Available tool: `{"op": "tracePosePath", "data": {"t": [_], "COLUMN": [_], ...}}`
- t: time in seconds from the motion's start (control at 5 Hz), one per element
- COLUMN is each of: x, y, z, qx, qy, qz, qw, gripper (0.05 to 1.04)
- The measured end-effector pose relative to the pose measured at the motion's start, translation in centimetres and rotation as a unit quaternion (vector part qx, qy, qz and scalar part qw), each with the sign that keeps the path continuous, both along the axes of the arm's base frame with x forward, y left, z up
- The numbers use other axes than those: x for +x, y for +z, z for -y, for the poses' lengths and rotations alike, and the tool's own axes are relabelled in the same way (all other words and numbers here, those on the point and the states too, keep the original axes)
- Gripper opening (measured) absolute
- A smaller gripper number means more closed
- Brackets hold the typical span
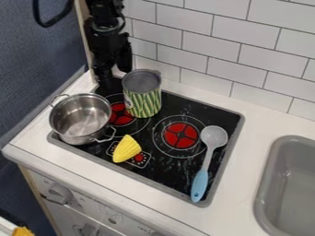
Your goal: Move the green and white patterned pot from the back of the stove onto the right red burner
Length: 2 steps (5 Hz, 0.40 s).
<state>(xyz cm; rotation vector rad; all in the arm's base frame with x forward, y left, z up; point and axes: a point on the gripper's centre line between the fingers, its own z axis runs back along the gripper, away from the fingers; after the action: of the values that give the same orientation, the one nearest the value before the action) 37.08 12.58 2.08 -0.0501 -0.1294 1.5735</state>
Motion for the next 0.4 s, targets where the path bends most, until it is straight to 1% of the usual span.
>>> {"op": "tracePosePath", "data": {"t": [0.2, 0.4], "x": [0.2, 0.0], "y": [-0.1, -0.5], "z": [0.9, 2.1], "qx": [-0.007, -0.013], "qy": [-0.016, -0.039], "qz": [-0.001, -0.009], "qw": [0.9999, 0.9991], "gripper": [0.999, 0.999]}}
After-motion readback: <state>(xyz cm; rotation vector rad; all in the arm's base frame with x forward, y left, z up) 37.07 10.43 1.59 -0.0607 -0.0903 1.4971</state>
